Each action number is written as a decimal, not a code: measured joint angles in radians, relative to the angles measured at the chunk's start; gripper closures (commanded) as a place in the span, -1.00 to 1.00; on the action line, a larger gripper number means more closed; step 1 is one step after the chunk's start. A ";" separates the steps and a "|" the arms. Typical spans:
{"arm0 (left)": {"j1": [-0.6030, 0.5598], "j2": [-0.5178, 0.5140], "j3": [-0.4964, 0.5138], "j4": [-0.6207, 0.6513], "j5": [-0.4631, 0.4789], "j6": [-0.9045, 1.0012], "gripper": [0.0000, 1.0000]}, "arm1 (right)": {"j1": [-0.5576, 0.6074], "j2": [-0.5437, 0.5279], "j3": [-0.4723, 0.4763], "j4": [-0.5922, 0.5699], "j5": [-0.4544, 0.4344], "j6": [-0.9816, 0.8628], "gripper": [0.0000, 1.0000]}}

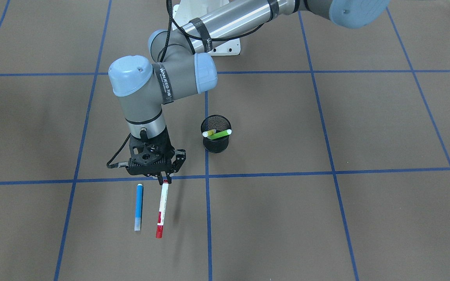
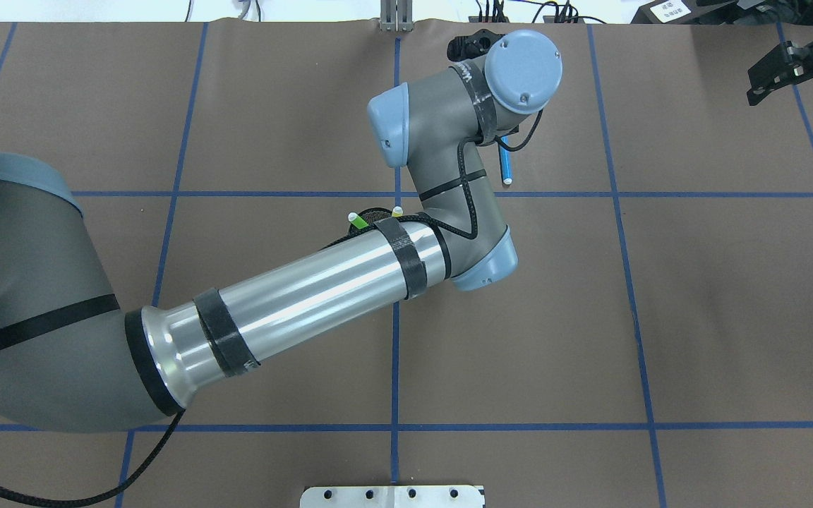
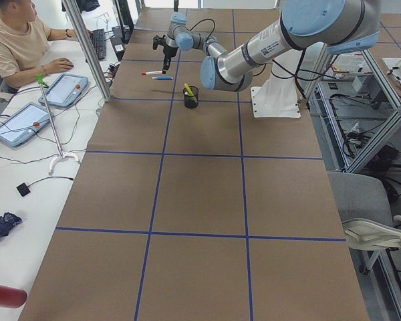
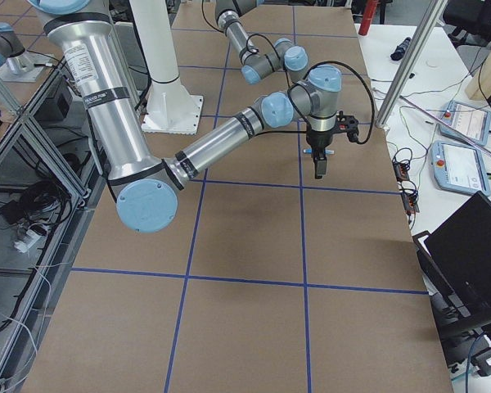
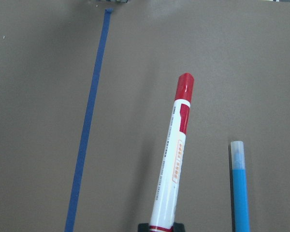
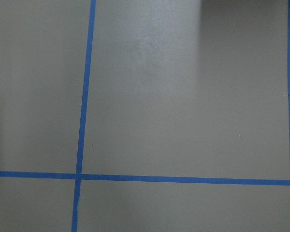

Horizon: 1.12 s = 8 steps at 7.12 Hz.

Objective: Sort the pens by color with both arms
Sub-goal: 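Carry the red-capped marker beside the blue marker and lower it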

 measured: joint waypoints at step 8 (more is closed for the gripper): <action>0.057 -0.004 -0.004 -0.003 0.104 0.052 -1.00 | 0.000 0.004 -0.013 0.000 0.000 0.001 -1.00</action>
